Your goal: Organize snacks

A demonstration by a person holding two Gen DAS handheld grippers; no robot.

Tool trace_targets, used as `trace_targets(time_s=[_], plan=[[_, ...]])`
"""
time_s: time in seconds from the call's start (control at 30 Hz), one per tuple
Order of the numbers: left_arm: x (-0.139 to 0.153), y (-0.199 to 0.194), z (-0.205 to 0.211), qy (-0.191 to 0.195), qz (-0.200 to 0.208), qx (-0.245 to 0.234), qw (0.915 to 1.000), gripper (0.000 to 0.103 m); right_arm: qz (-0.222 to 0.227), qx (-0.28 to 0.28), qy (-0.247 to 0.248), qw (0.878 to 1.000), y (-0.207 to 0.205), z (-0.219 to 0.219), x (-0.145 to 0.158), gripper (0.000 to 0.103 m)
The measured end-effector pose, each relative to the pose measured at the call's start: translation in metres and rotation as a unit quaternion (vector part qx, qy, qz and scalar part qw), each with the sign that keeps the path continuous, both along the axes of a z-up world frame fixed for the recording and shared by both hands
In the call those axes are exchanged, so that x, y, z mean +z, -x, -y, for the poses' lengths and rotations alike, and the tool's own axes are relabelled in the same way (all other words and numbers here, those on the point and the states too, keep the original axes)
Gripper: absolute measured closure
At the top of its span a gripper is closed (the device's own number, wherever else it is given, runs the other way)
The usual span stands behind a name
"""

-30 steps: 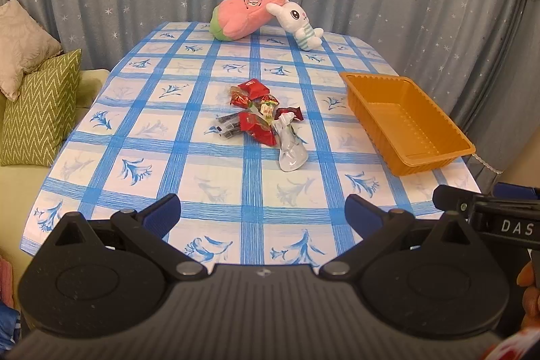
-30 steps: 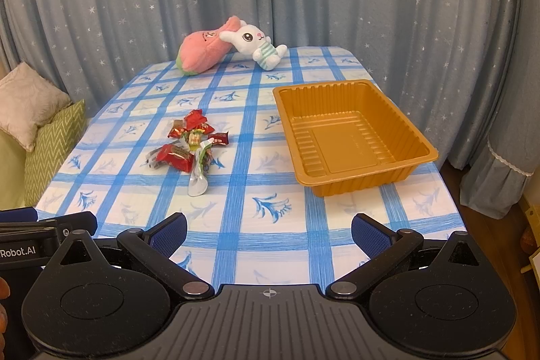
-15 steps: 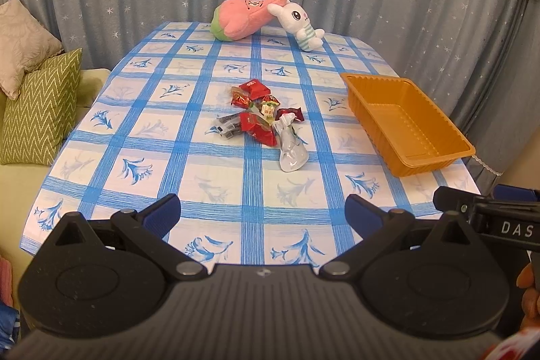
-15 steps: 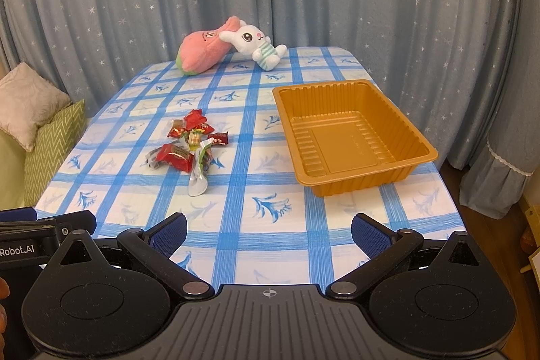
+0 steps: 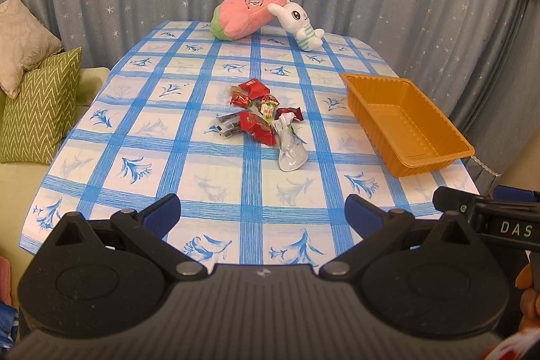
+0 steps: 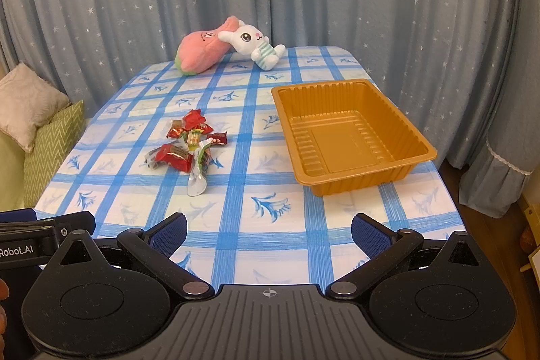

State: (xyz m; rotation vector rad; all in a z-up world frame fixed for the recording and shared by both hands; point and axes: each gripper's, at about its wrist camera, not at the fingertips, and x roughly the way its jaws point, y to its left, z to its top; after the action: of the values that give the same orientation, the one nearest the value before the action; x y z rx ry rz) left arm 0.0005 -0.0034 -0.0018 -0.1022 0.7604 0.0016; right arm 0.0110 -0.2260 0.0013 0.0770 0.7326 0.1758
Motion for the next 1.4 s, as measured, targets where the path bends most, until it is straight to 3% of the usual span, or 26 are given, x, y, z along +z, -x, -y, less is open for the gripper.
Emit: trace_targets(time_s=[1.4], plan=[[0.0,-0.0018,-0.001,0.008,-0.003,0.002,1.0,0.001,0.0,-0.001,-0.001,1.0,-0.0008,0.0006,-0.0037,0.0]])
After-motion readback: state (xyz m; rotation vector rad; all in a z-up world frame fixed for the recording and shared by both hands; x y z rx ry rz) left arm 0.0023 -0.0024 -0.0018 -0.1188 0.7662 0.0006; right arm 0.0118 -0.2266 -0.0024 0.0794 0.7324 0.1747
